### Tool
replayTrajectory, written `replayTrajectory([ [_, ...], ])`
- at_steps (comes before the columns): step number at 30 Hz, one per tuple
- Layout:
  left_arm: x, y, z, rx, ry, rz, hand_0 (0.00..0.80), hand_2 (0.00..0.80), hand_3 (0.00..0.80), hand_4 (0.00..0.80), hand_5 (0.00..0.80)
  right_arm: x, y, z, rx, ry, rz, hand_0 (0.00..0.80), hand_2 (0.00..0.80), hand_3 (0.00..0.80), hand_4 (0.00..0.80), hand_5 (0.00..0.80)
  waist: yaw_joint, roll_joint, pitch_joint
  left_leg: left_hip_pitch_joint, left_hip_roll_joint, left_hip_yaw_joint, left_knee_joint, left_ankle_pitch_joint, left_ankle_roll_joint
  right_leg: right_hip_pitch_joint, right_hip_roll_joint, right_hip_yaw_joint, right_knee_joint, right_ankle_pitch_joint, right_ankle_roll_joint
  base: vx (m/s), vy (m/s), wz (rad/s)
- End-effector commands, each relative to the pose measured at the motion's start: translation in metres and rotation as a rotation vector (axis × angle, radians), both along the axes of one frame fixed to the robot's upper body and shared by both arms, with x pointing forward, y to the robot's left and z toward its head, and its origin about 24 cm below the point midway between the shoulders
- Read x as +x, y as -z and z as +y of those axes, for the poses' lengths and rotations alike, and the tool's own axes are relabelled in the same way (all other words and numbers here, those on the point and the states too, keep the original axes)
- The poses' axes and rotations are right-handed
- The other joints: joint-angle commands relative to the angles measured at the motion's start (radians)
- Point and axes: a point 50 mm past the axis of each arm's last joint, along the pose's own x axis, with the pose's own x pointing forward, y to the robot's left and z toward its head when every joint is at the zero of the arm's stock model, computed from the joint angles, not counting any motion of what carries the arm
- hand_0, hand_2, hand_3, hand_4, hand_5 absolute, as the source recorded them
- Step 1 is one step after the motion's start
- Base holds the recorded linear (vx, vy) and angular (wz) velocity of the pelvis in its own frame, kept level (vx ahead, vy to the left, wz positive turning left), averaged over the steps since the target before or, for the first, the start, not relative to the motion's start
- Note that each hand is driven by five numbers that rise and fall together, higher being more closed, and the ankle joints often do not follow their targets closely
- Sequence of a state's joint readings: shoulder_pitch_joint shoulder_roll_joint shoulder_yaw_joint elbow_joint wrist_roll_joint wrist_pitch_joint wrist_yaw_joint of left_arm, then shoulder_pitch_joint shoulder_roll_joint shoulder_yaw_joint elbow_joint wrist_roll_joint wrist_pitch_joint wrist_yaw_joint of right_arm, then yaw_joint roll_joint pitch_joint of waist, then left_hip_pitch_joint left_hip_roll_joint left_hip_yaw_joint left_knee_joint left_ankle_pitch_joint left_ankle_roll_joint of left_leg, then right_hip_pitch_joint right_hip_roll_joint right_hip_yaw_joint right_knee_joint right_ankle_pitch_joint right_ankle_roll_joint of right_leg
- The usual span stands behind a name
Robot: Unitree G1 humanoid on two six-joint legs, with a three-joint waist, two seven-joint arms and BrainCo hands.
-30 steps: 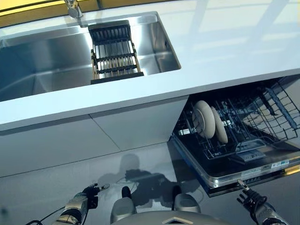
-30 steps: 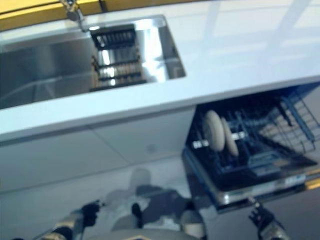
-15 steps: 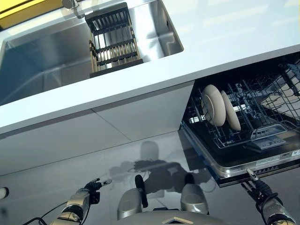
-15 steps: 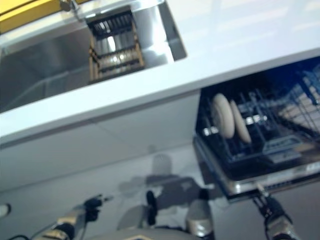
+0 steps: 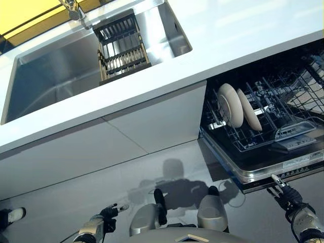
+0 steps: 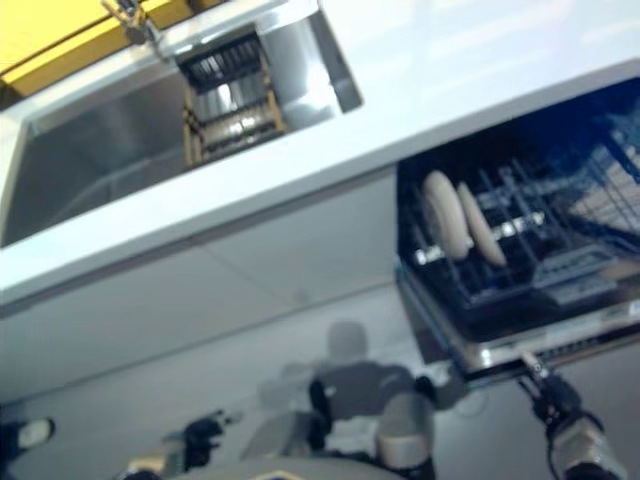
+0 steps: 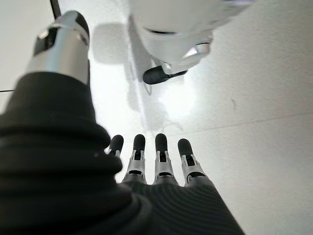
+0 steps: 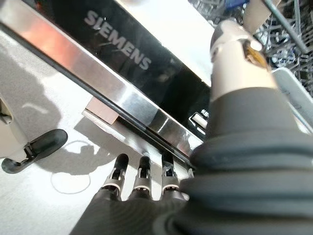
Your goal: Take plates into dishwasher
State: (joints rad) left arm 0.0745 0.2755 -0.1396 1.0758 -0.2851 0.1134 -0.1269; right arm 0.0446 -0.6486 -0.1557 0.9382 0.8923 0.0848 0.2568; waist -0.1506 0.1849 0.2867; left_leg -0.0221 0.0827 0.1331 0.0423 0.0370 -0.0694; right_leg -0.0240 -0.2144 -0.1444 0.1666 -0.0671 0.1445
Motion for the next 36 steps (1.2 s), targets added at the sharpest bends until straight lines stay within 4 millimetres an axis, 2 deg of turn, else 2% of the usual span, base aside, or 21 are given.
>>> replayTrajectory([
  [1, 0.012, -0.005, 0.004, 0.038, 0.115, -0.029, 0.000, 0.000, 0.000, 0.000, 0.000, 0.159, -0.137, 0.062, -0.038, -0.377, -0.772, 0.000, 0.000, 0.000, 0.000, 0.000, 0.108, -0.033, -0.081, -0.012, -0.041, 0.009, 0.116, -0.090, 0.020, -0.033, 0.023, -0.052, 0.111, -0.077, -0.100, 0.061, 0.026, -0.28],
  [8, 0.002, -0.001, -0.001, 0.029, 0.133, -0.005, 0.000, 0.000, 0.000, 0.000, 0.000, 0.178, -0.171, 0.070, -0.060, -0.395, -0.848, 0.000, 0.000, 0.000, 0.000, 0.000, 0.130, -0.045, -0.091, 0.007, -0.038, 0.004, 0.120, -0.093, 0.020, -0.001, 0.022, -0.062, 0.104, -0.074, -0.094, 0.046, 0.006, -0.11],
  [14, -0.002, -0.002, 0.005, 0.053, 0.130, 0.010, 0.000, 0.000, 0.000, 0.000, 0.000, 0.191, -0.202, 0.074, -0.095, -0.405, -0.917, 0.000, 0.000, 0.000, 0.000, 0.000, 0.158, -0.066, -0.103, 0.015, -0.027, -0.004, 0.106, -0.084, 0.010, 0.028, 0.027, -0.088, 0.087, -0.074, -0.092, 0.012, -0.020, 0.05],
  [21, 0.000, -0.005, 0.015, 0.077, 0.126, 0.011, 0.000, 0.000, 0.000, 0.000, 0.000, 0.199, -0.223, 0.076, -0.120, -0.395, -0.962, 0.000, 0.000, 0.000, 0.000, 0.000, 0.196, -0.104, -0.119, 0.018, -0.018, -0.023, 0.086, -0.076, 0.004, 0.057, 0.036, -0.123, 0.061, -0.071, -0.090, -0.011, -0.055, 0.08],
  [25, 0.002, -0.006, 0.020, 0.095, 0.127, 0.015, 0.000, 0.000, 0.000, 0.000, 0.000, 0.200, -0.222, 0.074, -0.130, -0.378, -0.934, 0.000, 0.000, 0.000, 0.000, 0.000, 0.209, -0.125, -0.129, 0.020, -0.010, -0.031, 0.079, -0.074, 0.000, 0.076, 0.043, -0.138, 0.048, -0.072, -0.091, 0.008, -0.063, 0.24],
  [31, 0.003, -0.007, 0.025, 0.111, 0.129, 0.016, 0.000, 0.000, 0.000, 0.000, 0.000, 0.198, -0.206, 0.073, -0.121, -0.369, -0.867, 0.000, 0.000, 0.000, 0.000, 0.000, 0.216, -0.138, -0.138, 0.032, -0.003, -0.039, 0.063, -0.069, 0.000, 0.093, 0.053, -0.142, 0.029, -0.069, -0.090, 0.008, -0.039, 0.19],
  [34, 0.004, -0.008, 0.026, 0.115, 0.135, 0.022, 0.000, 0.000, 0.000, 0.000, 0.000, 0.196, -0.195, 0.073, -0.126, -0.371, -0.813, 0.000, 0.000, 0.000, 0.000, 0.000, 0.216, -0.142, -0.141, 0.036, -0.003, -0.043, 0.056, -0.068, -0.002, 0.100, 0.058, -0.140, 0.018, -0.065, -0.088, 0.005, -0.019, 0.26],
  [36, 0.004, -0.008, 0.027, 0.114, 0.130, 0.026, 0.000, 0.000, 0.000, 0.000, 0.000, 0.192, -0.176, 0.074, -0.140, -0.390, -0.725, 0.000, 0.000, 0.000, 0.000, 0.000, 0.213, -0.147, -0.146, 0.042, -0.002, -0.048, 0.039, -0.061, -0.004, 0.108, 0.062, -0.137, -0.003, -0.056, -0.082, 0.003, -0.014, 0.25],
])
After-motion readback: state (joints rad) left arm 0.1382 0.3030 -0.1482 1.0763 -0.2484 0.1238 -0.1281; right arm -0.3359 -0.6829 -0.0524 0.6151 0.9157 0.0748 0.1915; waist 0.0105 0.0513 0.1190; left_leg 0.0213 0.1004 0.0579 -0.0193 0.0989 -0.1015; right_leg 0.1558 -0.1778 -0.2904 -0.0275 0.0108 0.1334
